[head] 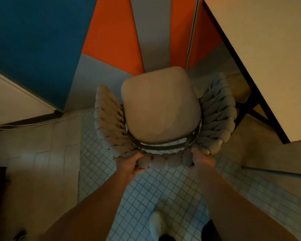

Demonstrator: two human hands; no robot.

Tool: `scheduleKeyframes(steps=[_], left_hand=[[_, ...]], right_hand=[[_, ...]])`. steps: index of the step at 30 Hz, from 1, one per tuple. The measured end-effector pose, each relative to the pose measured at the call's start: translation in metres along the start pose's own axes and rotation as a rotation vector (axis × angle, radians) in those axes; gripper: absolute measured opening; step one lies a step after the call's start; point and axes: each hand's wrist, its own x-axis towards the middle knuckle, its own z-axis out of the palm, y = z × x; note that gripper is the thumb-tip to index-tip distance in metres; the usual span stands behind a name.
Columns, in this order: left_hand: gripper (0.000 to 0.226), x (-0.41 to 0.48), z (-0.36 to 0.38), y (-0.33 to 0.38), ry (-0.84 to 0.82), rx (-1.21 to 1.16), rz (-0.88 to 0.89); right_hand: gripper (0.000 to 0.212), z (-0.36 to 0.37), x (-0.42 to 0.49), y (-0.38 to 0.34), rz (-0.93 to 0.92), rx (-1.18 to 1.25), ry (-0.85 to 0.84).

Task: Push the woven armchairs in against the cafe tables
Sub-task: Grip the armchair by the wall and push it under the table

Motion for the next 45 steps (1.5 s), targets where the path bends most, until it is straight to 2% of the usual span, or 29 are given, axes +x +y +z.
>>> scheduleKeyframes(steps=[2,6,8,10,12,14,16,18,20,23,25,28,31,33,37,39,42,45], left_hand=[[0.012,0.01,-0.01,0.005,0.013,0.031,-0.021],[0.031,0.026,-0.021,0.008,-0.002,0.068,-0.042],[0.033,0.029,-0.023,0.006,0.001,0.056,-0.052],[0.037,0.03,-0.025,0.005,0.007,0.046,-0.054],[0.042,0.03,-0.026,0.004,0.028,0.043,-0.036],[0.053,0.029,-0.027,0.002,0.072,0.01,-0.024],[0.075,0.029,-0.027,0.0,0.132,-0.064,-0.023],[0.085,0.03,-0.027,-0.002,0.203,-0.133,0.003],[0.086,0.028,-0.023,-0.002,0.228,-0.167,0.017],[0.088,0.026,-0.019,-0.001,0.222,-0.248,0.02],[0.088,0.029,-0.017,-0.001,0.235,-0.293,0.036],[0.089,0.033,-0.014,-0.001,0.241,-0.291,0.034],[0.077,0.038,-0.018,0.0,0.198,-0.264,-0.027],[0.077,0.044,-0.021,0.001,0.137,-0.224,-0.082],[0.106,0.078,-0.036,-0.01,0.134,-0.205,-0.099],[0.106,0.091,-0.042,-0.015,0.112,-0.208,-0.085],[0.094,0.072,-0.033,0.001,0.078,-0.196,-0.081],[0.052,0.067,-0.033,0.015,0.039,-0.14,-0.085]], right_hand=[[0.054,0.004,-0.005,0.009,-0.022,0.024,-0.004],[0.055,0.008,-0.016,0.015,-0.037,0.033,0.018],[0.051,0.003,-0.015,0.012,-0.05,-0.056,0.007],[0.041,-0.008,-0.015,0.008,-0.096,-0.242,0.016],[0.025,-0.022,-0.02,0.002,-0.253,-0.551,0.072],[0.03,-0.032,-0.026,-0.005,-0.52,-0.889,0.139],[0.03,-0.031,-0.034,-0.016,-0.756,-1.091,0.122],[0.027,-0.02,-0.034,-0.026,-0.945,-1.25,0.03],[0.027,-0.007,-0.022,-0.03,-1.006,-1.405,-0.215],[0.069,0.008,-0.007,-0.032,-0.786,-1.717,-0.595],[0.079,0.011,0.009,-0.032,-0.703,-1.993,-0.683],[0.075,0.008,0.028,-0.035,-0.77,-2.28,-0.655],[0.074,0.009,0.036,-0.036,-0.849,-2.321,-0.63],[0.07,0.009,0.033,-0.034,-0.931,-2.337,-0.583],[0.056,0.005,0.028,-0.028,-0.952,-2.326,-0.493],[0.056,0.008,0.024,-0.026,-0.947,-2.332,-0.472],[0.057,0.011,0.019,-0.022,-0.924,-2.317,-0.426],[0.061,0.017,0.013,-0.012,-0.879,-2.275,-0.376]])
